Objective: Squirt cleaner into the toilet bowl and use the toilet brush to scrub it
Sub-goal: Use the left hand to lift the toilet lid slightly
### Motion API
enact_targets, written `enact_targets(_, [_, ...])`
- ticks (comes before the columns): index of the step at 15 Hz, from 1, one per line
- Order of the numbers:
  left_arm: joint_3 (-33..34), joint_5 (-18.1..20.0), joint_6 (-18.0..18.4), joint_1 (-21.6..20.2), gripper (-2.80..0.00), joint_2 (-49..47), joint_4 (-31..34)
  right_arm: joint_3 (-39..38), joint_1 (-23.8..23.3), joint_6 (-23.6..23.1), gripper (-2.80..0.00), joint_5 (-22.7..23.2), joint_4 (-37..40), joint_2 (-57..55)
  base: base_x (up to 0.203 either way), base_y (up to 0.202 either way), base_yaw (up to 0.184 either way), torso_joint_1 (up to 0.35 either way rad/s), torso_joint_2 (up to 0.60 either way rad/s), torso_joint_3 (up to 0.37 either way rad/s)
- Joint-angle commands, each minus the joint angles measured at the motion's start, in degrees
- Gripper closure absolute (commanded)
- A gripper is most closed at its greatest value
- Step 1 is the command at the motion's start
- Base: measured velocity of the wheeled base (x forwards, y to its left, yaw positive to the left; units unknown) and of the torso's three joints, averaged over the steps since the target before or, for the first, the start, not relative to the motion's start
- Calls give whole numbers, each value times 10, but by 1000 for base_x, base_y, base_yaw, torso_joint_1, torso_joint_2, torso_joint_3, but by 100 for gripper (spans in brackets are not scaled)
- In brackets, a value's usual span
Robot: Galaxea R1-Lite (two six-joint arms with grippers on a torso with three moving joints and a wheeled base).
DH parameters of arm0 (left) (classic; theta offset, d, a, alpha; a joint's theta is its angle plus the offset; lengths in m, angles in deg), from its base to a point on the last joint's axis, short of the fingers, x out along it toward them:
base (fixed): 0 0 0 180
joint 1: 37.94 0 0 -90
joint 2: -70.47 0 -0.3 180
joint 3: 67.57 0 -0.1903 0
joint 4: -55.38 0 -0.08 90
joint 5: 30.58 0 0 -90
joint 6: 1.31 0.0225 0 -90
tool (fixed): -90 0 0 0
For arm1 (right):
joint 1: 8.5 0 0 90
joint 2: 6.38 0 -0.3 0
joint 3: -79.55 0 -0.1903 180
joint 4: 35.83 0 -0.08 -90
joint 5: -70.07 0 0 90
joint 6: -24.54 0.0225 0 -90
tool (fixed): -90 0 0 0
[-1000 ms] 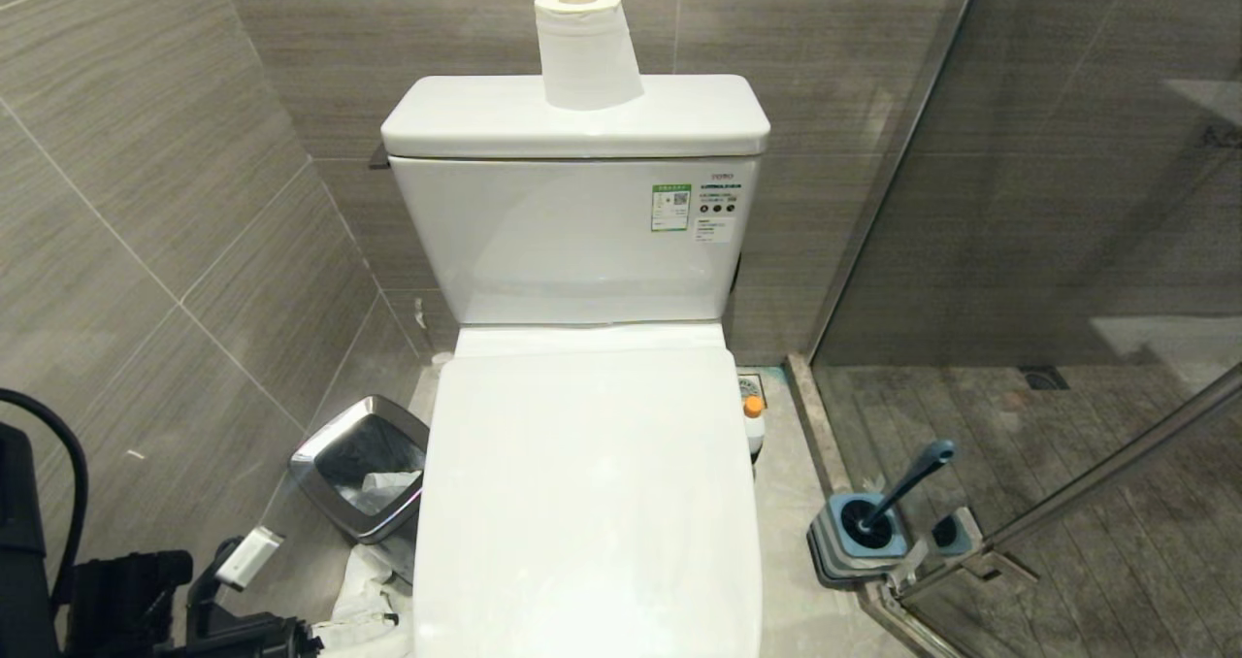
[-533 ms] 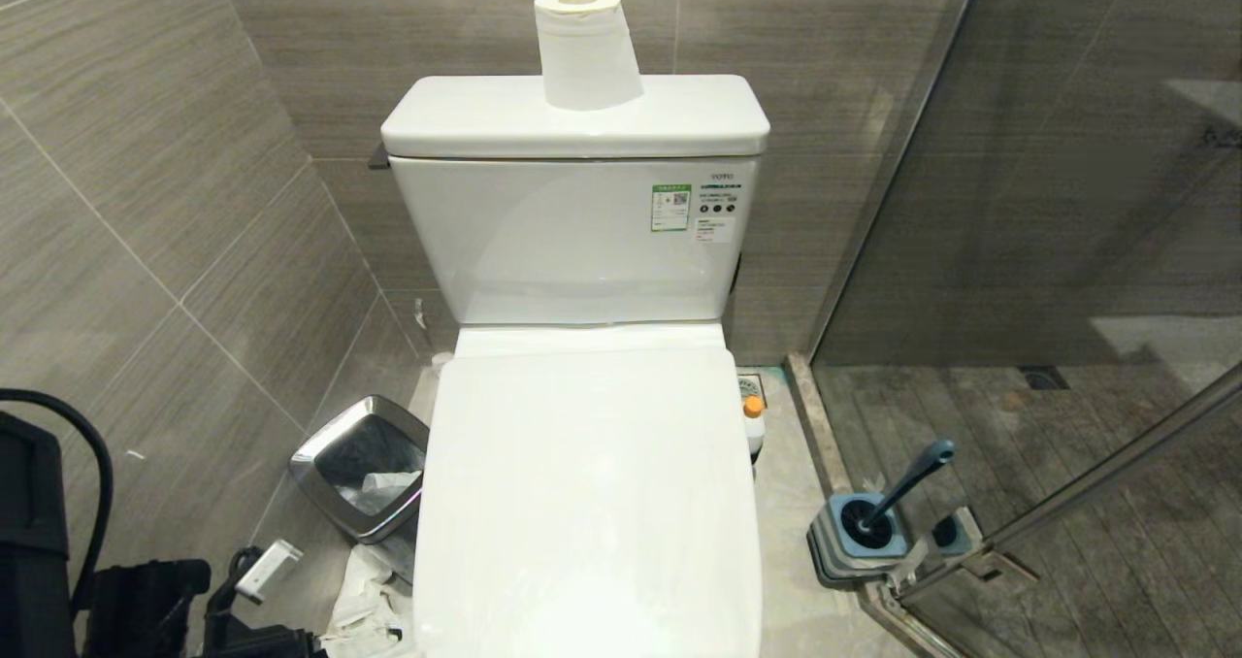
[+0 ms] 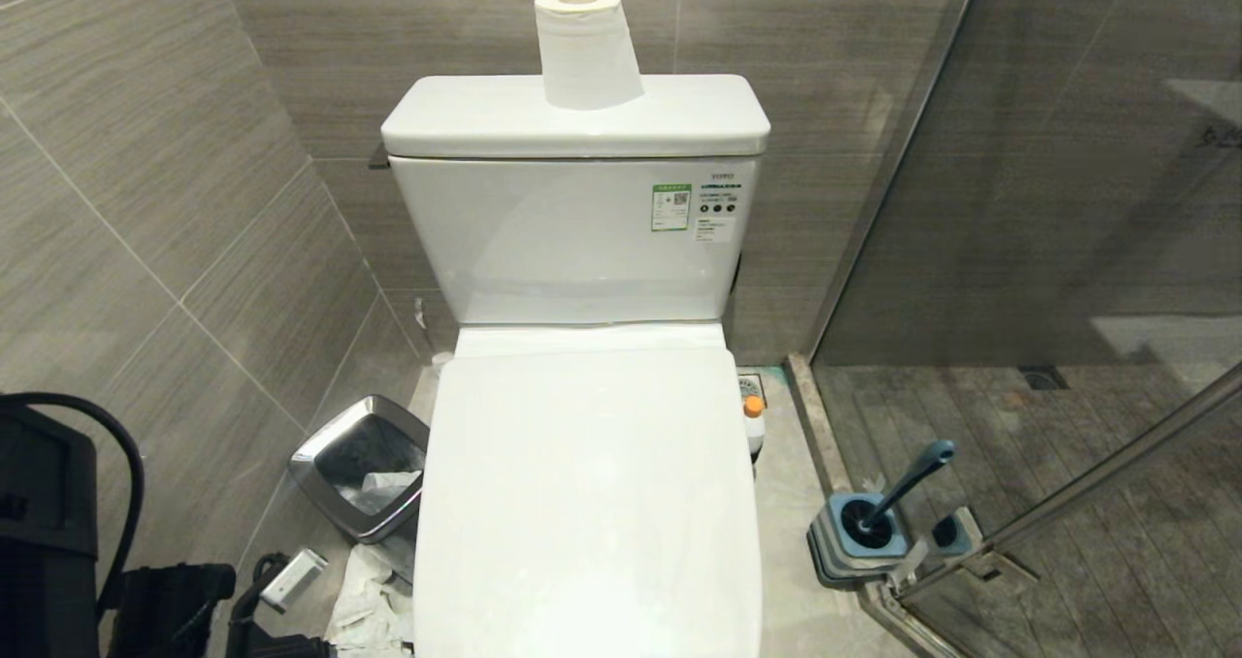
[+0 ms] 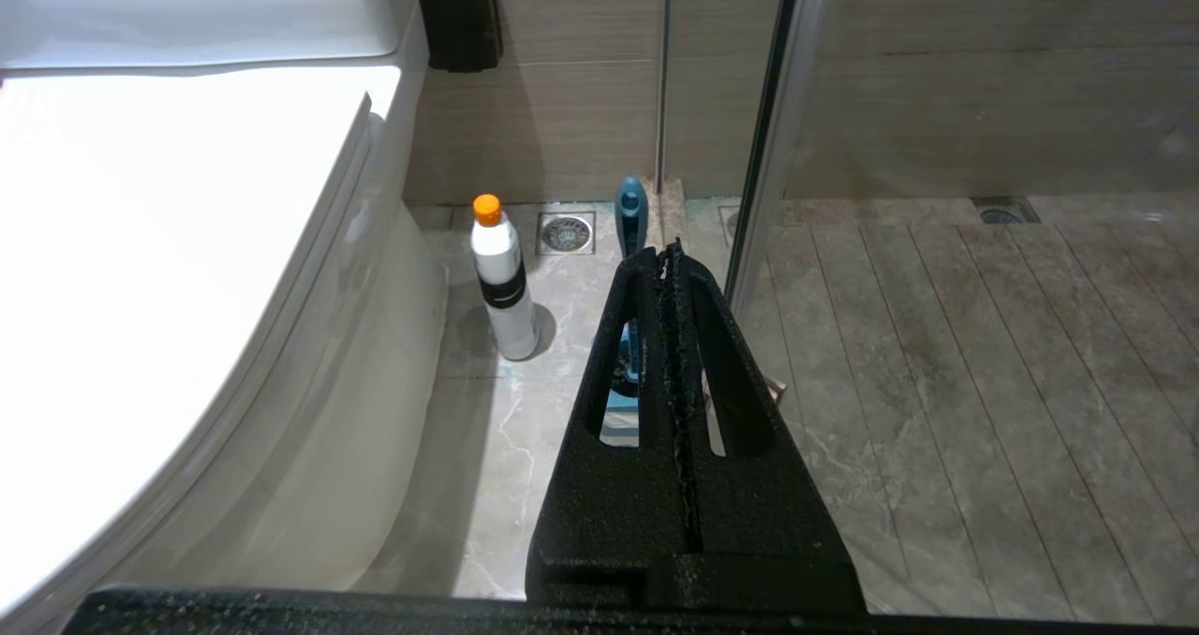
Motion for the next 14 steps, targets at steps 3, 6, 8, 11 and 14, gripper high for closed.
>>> enact_targets(3, [0, 1, 2, 16, -280, -1, -4, -14, 0, 0, 0, 0, -1, 0, 0, 0, 0, 0, 0, 0])
enact_targets(6, [0, -14, 4, 26, -280, -2, 6, -14, 0, 0, 0, 0, -1, 0, 0, 0, 0, 0, 0, 0])
enact_targets(8, [-1, -29, 15, 28, -280, -3, 16, -14, 0, 0, 0, 0, -1, 0, 0, 0, 0, 0, 0, 0])
enact_targets(11, [-1, -35, 15, 35, -280, -3, 17, -14, 0, 0, 0, 0, -1, 0, 0, 0, 0, 0, 0, 0])
enact_targets(14, [-1, -24, 15, 43, -280, 1, 21, -14, 0, 0, 0, 0, -1, 0, 0, 0, 0, 0, 0, 0])
